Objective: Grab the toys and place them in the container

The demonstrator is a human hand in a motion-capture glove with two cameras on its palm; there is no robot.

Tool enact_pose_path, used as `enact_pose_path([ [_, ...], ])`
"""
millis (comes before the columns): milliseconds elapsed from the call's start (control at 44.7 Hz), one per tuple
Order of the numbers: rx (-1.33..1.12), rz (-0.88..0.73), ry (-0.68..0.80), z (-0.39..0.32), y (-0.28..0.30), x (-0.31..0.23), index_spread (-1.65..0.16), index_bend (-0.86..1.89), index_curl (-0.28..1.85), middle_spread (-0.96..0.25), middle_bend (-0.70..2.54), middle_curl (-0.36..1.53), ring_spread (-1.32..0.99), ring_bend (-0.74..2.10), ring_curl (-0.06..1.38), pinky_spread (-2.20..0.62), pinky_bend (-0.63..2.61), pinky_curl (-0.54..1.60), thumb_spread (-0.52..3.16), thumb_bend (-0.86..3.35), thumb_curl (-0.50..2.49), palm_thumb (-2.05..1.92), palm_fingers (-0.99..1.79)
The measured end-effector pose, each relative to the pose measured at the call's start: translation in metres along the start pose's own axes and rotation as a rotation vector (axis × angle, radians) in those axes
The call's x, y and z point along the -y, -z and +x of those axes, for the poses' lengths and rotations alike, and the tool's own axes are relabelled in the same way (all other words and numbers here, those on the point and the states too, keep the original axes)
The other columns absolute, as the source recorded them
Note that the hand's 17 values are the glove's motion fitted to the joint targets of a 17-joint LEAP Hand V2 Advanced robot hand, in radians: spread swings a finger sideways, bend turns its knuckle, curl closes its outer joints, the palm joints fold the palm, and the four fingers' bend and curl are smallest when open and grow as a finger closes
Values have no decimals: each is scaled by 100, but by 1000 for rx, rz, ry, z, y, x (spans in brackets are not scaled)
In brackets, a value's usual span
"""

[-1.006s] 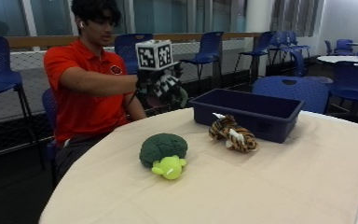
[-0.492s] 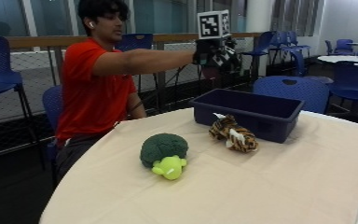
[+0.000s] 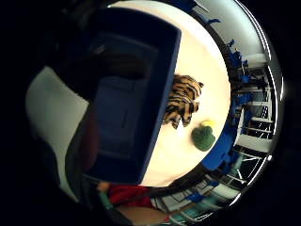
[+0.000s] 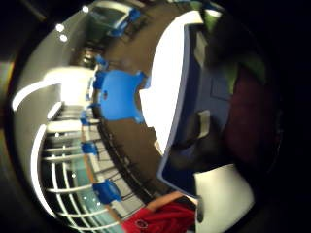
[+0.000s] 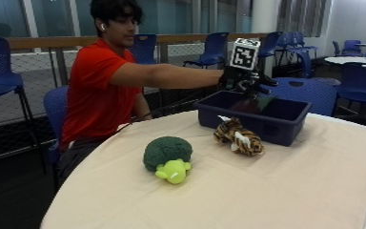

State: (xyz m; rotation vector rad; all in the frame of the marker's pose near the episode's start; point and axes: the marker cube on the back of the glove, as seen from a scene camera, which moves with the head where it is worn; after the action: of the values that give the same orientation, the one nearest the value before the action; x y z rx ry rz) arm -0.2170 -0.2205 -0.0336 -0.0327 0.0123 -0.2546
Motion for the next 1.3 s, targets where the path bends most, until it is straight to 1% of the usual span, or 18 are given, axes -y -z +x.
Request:
enact_pose_path([
  [22,-14,-27,15,4,-4,-2,-36,41,85,-42,20,35,-48,79,49,-39,92,43,87,4,82,60,41],
  [45,-4,-47,23,7,-7,-5,-36,44,89,-40,21,36,-46,81,52,-38,94,46,90,3,82,60,38],
  [67,26,-58,25,9,-9,-9,-37,35,84,-31,11,33,-35,62,47,-29,105,50,96,-7,75,43,1],
  [89,61,-57,27,12,-11,-12,-36,21,82,-24,13,34,-29,54,48,-25,116,55,98,-12,70,33,-27],
  [112,92,-47,29,17,-11,-16,-37,18,80,-21,13,34,-25,49,47,-22,118,53,101,-11,68,30,-26],
  [156,128,-11,31,34,-12,-25,-38,6,70,-15,11,32,-18,35,40,-15,122,50,102,-14,62,15,-34],
  [224,126,38,10,73,-14,-42,-39,5,59,-9,10,29,-11,25,33,-7,122,47,104,-13,56,1,-31],
  [313,97,41,-60,128,-22,-64,-39,7,52,-5,11,27,-3,20,29,0,122,46,104,-10,50,-8,-28],
  [380,98,26,-141,180,-30,-87,-39,9,49,-4,11,26,0,17,28,4,122,45,101,-12,46,-14,-27],
  [492,88,11,-289,258,-42,-126,-38,9,43,-2,11,25,4,16,27,8,123,44,98,-11,40,-13,-27],
  [648,72,-14,-404,324,-62,-174,-38,11,37,-1,11,23,7,15,25,13,123,42,94,-10,34,-13,-27],
  [827,76,-61,-439,354,-81,-193,-37,11,33,-1,10,21,8,14,23,15,127,42,92,-10,29,-12,-27],
  [939,71,-96,-436,358,-92,-185,-37,10,30,0,10,20,9,14,22,15,131,42,92,-9,27,-11,-28],
  [1051,14,-125,-431,355,-103,-172,-36,10,27,0,9,19,9,15,21,15,135,42,94,-7,26,-8,-27],
  [1163,-41,-146,-458,357,-112,-168,-36,7,24,0,9,18,9,26,24,11,137,42,98,-5,26,-5,-18],
  [1297,-65,-159,-496,358,-113,-171,-39,20,26,-2,14,19,8,29,26,4,134,41,109,0,28,3,-2],
])
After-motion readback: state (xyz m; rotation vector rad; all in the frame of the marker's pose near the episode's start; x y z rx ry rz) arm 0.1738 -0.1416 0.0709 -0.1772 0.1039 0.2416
